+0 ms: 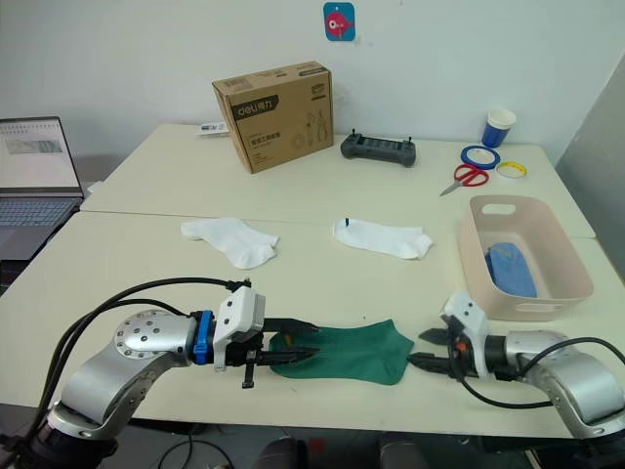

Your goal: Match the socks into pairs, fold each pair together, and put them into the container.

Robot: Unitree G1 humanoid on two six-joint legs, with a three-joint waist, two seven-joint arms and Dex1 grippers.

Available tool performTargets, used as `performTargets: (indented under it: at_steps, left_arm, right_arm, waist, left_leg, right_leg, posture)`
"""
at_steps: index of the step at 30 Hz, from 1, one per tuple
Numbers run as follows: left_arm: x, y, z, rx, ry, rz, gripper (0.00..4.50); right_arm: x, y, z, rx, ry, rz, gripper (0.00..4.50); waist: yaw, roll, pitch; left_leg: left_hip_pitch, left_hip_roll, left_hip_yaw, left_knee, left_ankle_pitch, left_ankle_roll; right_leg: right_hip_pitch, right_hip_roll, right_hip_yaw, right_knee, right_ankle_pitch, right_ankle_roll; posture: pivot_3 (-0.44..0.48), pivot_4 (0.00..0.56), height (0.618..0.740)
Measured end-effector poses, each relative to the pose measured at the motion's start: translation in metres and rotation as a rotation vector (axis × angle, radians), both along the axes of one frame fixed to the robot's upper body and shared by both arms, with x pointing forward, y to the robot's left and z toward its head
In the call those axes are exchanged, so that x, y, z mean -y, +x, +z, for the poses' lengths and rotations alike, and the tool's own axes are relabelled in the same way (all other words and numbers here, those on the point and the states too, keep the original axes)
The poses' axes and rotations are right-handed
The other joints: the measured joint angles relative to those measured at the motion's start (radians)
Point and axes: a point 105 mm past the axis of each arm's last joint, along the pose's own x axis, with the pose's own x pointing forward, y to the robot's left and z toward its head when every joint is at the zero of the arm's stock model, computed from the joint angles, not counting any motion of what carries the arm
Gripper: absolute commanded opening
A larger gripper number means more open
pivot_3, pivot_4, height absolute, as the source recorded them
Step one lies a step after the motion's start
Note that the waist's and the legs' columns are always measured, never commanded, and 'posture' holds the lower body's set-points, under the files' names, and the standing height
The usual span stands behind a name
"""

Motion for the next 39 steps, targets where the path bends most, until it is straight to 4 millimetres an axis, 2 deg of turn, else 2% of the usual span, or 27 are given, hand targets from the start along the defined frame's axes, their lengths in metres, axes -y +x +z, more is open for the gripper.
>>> performTargets:
  at_steps: [1,3,4,7,10,11,15,18,21,23,29,30,32,35,39]
  left_arm:
    - [0.000,0.000,0.000,0.003,0.001,0.003,2.87]
    - [-0.001,0.002,0.000,0.020,0.002,0.018,3.50]
    - [-0.001,0.004,-0.001,0.027,0.001,0.030,3.51]
    - [-0.002,0.003,-0.004,0.036,0.004,0.035,3.51]
    - [-0.003,0.003,-0.005,0.038,0.001,0.036,3.51]
    - [-0.004,0.004,-0.005,0.036,0.001,0.038,3.51]
    - [-0.007,0.005,-0.008,0.028,-0.001,0.045,3.51]
    - [-0.007,0.005,-0.009,0.026,0.000,0.046,3.51]
    - [-0.006,0.010,-0.008,0.037,0.000,0.050,2.89]
    - [-0.002,0.012,-0.012,0.024,0.003,0.044,2.28]
    - [0.022,0.027,-0.023,-0.011,0.005,0.014,0.22]
    - [0.025,0.029,-0.024,-0.009,0.011,0.007,0.05]
    - [0.031,0.031,-0.026,-0.022,0.013,-0.005,0.05]
    - [0.035,0.023,-0.040,-0.086,0.060,-0.051,0.05]
    - [0.024,0.019,-0.057,-0.110,0.174,-0.051,0.05]
  right_arm:
    - [-0.001,0.000,0.000,-0.001,-0.004,-0.001,3.04]
    - [-0.005,0.001,0.001,-0.020,0.019,-0.017,2.65]
    - [-0.010,0.000,0.001,-0.048,0.051,-0.024,2.43]
    - [-0.023,-0.006,-0.001,-0.130,0.114,-0.020,1.39]
    - [-0.024,-0.001,0.006,-0.148,0.125,-0.042,0.27]
    - [-0.025,0.001,0.008,-0.156,0.136,-0.051,0.04]
    - [-0.019,0.006,0.009,-0.204,0.153,-0.106,0.04]
    - [-0.004,0.011,0.013,-0.219,0.141,-0.139,0.04]
    - [0.016,0.016,0.016,-0.243,0.118,-0.149,0.00]
    - [0.026,0.021,0.021,-0.239,0.122,-0.155,0.00]
    - [0.024,0.026,0.021,-0.254,0.136,-0.117,0.00]
    - [0.023,0.027,0.022,-0.251,0.140,-0.112,0.00]
    - [0.022,0.027,0.024,-0.249,0.147,-0.104,0.00]
    - [0.018,0.026,0.025,-0.256,0.161,-0.092,0.00]
    - [0.012,0.022,0.029,-0.268,0.175,-0.067,0.00]
  waist:
    - [-0.001,0.000,0.000]
    - [-0.002,-0.002,-0.001]
    - [-0.004,-0.002,-0.001]
    - [-0.005,-0.001,0.000]
    - [-0.005,-0.001,0.000]
    - [-0.005,-0.001,0.000]
    - [-0.006,-0.002,0.000]
    - [-0.006,-0.002,0.000]
    - [-0.005,-0.002,0.000]
    - [-0.006,-0.002,0.000]
    - [-0.006,-0.002,0.000]
    - [-0.006,-0.002,0.000]
    - [-0.008,-0.002,0.000]
    - [-0.009,-0.002,0.000]
    - [-0.009,-0.002,0.000]
  left_leg:
    - [0.000,0.000,0.000,0.000,0.000,0.000]
    - [0.000,0.000,0.000,0.000,0.000,0.000]
    - [0.000,0.000,0.000,0.000,0.000,0.000]
    - [0.000,0.000,-0.001,0.000,0.000,0.000]
    - [-0.001,0.000,0.000,0.000,0.000,0.000]
    - [-0.001,0.000,0.000,0.000,0.000,0.000]
    - [-0.002,0.000,-0.001,0.000,0.000,0.000]
    - [-0.003,0.000,0.000,0.000,0.000,0.000]
    - [-0.003,0.000,0.000,0.000,0.000,0.000]
    - [-0.003,0.000,0.000,0.000,0.000,0.000]
    - [-0.004,0.000,-0.001,0.000,0.000,0.000]
    - [-0.005,0.000,-0.001,0.000,0.000,0.000]
    - [-0.005,0.000,-0.001,0.000,0.000,0.000]
    - [-0.005,0.000,-0.003,0.000,0.000,0.001]
    - [-0.005,0.000,-0.004,-0.001,0.000,0.001]
  right_leg:
    - [0.000,0.000,0.000,0.000,0.000,-0.001]
    - [0.000,0.000,0.000,0.000,0.000,-0.001]
    - [0.001,0.000,0.000,0.000,0.000,0.000]
    - [0.000,0.000,0.000,0.000,0.000,0.000]
    - [-0.001,0.000,0.000,-0.001,0.000,0.000]
    - [-0.001,0.000,0.000,-0.001,0.000,0.000]
    - [-0.002,0.000,-0.001,-0.001,0.000,0.000]
    - [-0.002,0.000,-0.001,-0.001,0.000,0.000]
    - [-0.002,0.000,-0.001,-0.001,0.000,0.000]
    - [-0.002,0.000,-0.001,-0.001,0.000,0.000]
    - [-0.003,0.001,-0.001,-0.001,0.001,0.001]
    - [-0.003,0.001,-0.001,-0.001,0.001,0.001]
    - [-0.003,0.001,-0.001,-0.001,0.000,0.001]
    - [-0.003,0.002,-0.001,-0.001,0.000,0.001]
    - [-0.003,0.002,-0.002,-0.001,0.000,0.001]
  posture:
    - [0.000,0.150,0.740]
    - [0.000,0.150,0.740]
    - [0.000,0.150,0.740]
    - [0.000,0.150,0.740]
    - [0.000,0.150,0.740]
    - [0.000,0.150,0.740]
    - [0.000,0.150,0.740]
    - [0.000,0.150,0.740]
    - [0.000,0.150,0.740]
    - [0.000,0.150,0.740]
    - [0.000,0.150,0.740]
    - [0.000,0.150,0.740]
    - [0.000,0.150,0.740]
    - [0.000,0.150,0.740]
    - [0.000,0.150,0.740]
